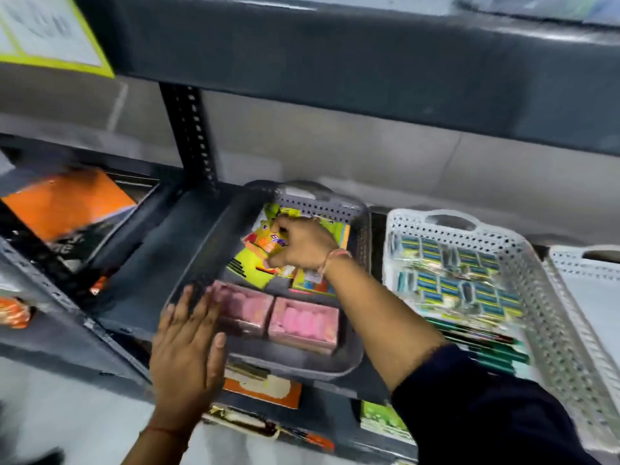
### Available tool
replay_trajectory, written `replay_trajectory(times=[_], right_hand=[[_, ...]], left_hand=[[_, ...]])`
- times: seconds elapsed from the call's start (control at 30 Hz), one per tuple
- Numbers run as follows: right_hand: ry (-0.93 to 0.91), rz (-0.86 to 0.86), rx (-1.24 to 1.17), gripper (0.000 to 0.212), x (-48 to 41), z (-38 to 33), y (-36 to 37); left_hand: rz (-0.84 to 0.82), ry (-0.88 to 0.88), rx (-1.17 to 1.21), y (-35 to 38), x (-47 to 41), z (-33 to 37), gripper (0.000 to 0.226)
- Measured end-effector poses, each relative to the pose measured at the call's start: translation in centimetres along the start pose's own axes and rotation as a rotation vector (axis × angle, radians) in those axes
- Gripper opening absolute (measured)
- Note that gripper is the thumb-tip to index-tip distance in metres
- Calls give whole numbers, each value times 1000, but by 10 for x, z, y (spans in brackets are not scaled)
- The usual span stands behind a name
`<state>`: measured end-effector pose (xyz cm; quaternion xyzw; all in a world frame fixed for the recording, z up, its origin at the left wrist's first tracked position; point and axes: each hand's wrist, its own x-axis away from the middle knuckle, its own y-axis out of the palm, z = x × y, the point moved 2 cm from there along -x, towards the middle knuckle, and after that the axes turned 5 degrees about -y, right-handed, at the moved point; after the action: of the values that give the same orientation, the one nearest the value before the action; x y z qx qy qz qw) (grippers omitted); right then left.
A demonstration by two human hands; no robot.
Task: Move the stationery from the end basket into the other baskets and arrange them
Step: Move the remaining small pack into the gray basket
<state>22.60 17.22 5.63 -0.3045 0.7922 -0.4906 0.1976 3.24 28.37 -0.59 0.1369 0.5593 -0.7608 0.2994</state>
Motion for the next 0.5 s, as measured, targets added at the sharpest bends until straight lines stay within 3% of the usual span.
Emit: replay_trajectory(times=[0.2,0.37,0.5], right_hand=[[63,-134,129,72,-20,-7,46],[52,-134,135,74,-9,-4,37],[11,120,-34,53,29,7,8]], left_hand=[[-37,0,114,5,2,6,65],[-84,-2,159,2,0,16,67],[-75,-121,385,-11,-4,37,71]])
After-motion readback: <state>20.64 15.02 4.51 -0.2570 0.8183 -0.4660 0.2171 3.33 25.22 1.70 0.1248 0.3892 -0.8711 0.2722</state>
